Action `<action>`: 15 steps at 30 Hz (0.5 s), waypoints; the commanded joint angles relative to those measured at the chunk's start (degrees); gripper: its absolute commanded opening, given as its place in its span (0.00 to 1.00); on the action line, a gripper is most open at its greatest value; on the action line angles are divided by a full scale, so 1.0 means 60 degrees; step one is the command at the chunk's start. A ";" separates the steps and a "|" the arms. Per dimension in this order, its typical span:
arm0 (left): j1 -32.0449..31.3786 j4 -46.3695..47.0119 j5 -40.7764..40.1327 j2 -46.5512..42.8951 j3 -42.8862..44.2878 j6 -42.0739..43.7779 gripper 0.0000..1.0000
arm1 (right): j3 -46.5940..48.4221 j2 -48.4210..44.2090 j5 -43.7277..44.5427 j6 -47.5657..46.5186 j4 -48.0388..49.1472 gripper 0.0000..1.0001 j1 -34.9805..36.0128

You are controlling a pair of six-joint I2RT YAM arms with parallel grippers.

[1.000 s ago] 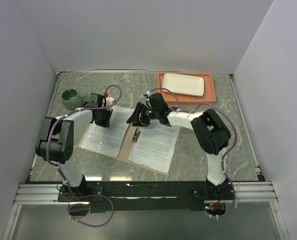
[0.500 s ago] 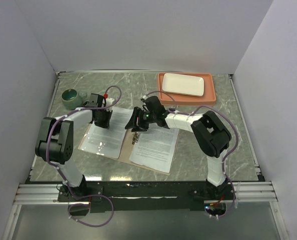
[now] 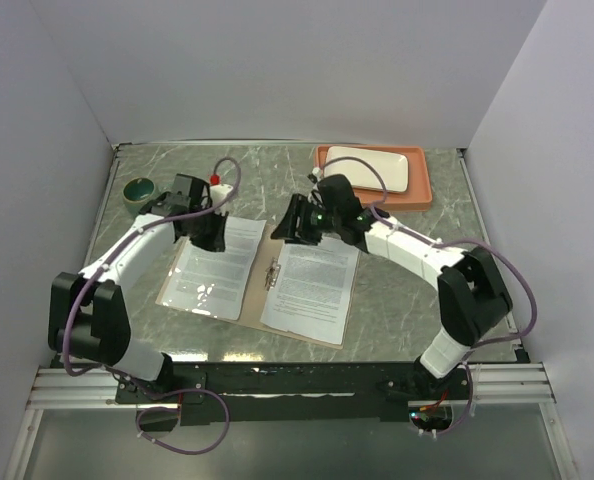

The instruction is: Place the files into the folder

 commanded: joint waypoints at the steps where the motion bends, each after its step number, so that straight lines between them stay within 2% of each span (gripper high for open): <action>1: -0.1182 0.0550 0.0230 0.0614 0.0390 -0.0208 0.15 | -0.1737 -0.1059 0.0807 -0.0289 -0.0044 0.57 0.0026; 5: -0.1698 0.0624 0.0039 0.2066 0.2011 -0.0765 0.28 | -0.2782 -0.1836 0.1641 -0.0406 0.0660 0.52 0.0215; 8: -0.1903 0.0522 -0.0020 0.2756 0.2791 -0.1147 0.32 | -0.3119 -0.2115 0.2213 -0.0494 0.0968 0.41 0.0552; 9: -0.1933 0.0522 0.0009 0.2830 0.2852 -0.1162 0.32 | -0.3193 -0.2159 0.2301 -0.0436 0.1085 0.34 0.0684; 12: -0.2050 0.0784 -0.0034 0.2962 0.2896 -0.1220 0.37 | -0.3442 -0.2247 0.2316 -0.0334 0.1671 0.24 0.0845; 15: -0.2328 0.0902 -0.0166 0.3284 0.3101 -0.1322 0.44 | -0.3778 -0.2627 0.2477 -0.0377 0.2257 0.18 0.0934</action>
